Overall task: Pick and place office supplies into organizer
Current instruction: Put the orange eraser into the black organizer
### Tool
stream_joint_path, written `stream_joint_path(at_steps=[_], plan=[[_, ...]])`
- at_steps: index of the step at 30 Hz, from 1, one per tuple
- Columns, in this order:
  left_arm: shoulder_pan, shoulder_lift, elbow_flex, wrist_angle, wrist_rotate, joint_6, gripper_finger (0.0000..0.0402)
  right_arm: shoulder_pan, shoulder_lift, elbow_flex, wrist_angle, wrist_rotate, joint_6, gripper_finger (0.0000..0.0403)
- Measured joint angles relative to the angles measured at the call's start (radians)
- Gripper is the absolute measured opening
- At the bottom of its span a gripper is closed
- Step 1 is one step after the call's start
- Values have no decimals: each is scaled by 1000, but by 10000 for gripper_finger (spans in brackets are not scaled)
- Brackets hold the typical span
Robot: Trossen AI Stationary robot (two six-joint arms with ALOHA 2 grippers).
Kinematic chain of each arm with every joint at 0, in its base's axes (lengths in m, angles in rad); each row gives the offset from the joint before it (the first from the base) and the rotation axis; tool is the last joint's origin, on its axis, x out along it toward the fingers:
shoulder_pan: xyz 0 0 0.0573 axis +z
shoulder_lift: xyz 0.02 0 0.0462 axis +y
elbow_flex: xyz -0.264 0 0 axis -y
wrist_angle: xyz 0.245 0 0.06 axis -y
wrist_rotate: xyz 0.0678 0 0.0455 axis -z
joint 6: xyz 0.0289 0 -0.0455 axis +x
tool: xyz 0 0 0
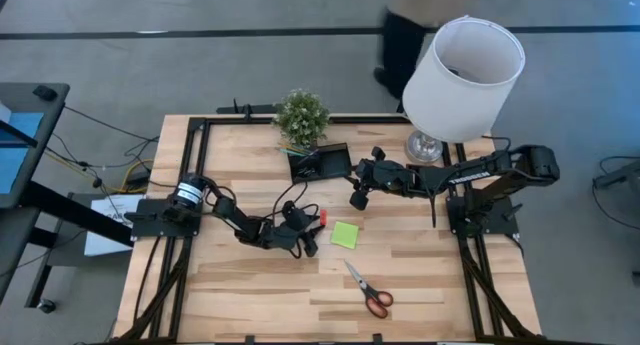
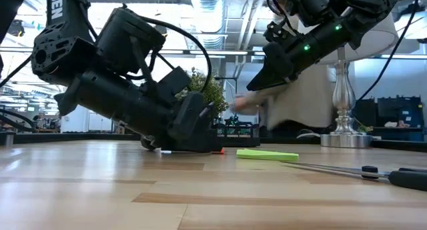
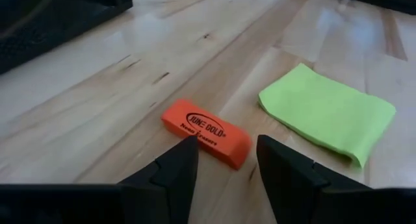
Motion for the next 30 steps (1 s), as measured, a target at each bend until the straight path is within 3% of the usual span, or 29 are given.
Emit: stream_joint_path(at_steps=[5, 12, 23, 27, 30], plan=[[2, 3, 45, -49, -56, -25, 157, 0, 0, 0, 0, 0, 0, 127], [18, -3, 99, -279, -86, -26, 157, 0, 0, 0, -1, 0, 0, 127], [28, -2, 98, -364, -241, -26, 158, 0, 0, 0, -1, 0, 0, 127], [42, -4, 94, -367, -195, 2, 158, 0, 0, 0, -1, 0, 0, 127], [48, -5, 91, -315, -148, 108, 158, 0, 0, 0, -1, 0, 0, 127]])
